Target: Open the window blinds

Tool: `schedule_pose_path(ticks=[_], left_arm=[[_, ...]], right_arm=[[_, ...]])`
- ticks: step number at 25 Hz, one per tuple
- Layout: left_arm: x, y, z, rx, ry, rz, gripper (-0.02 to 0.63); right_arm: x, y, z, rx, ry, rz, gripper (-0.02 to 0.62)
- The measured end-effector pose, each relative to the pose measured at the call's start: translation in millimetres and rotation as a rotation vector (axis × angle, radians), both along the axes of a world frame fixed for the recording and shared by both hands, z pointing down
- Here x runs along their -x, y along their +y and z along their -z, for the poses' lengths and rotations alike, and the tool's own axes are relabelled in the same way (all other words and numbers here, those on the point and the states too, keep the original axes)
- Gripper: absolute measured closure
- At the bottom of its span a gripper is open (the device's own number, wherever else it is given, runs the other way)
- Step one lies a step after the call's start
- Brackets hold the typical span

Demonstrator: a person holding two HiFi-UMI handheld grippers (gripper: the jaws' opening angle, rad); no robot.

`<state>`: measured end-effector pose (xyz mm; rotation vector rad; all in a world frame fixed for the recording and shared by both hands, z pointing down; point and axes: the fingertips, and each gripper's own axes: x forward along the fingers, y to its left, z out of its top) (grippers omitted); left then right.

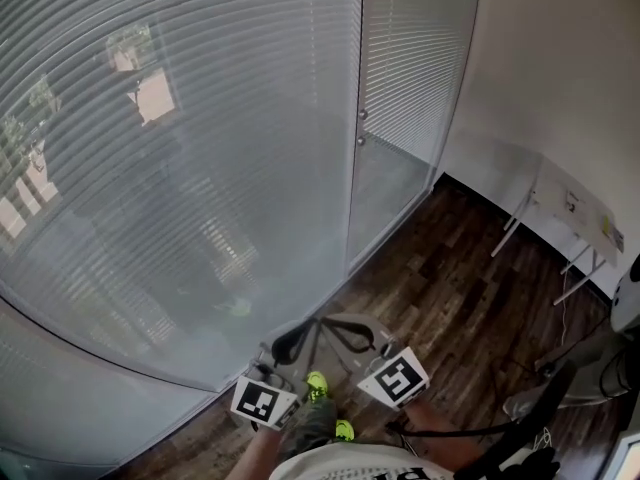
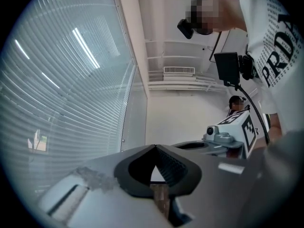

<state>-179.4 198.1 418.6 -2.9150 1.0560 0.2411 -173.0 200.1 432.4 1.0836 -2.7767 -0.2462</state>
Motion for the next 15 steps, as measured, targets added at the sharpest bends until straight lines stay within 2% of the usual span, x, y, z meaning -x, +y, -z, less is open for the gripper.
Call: schedule_pose_path(ticks=[4, 8, 15], left_arm=[[-5, -37, -26, -0.009, 0.0, -0.032, 0.614], [-16, -84, -13, -0.044, 0.044, -0.067, 0.614], [-23, -147, 4, -0.078, 0.037, -0.082, 0.614]], right_arm=[[-5, -37, -23, 0.007, -0.006, -0.021, 0.588], [-15, -85, -12, -0.021, 0.005, -0.053, 0.588], [-24, -147, 7, -0.061, 0.004, -0.085, 0.588]])
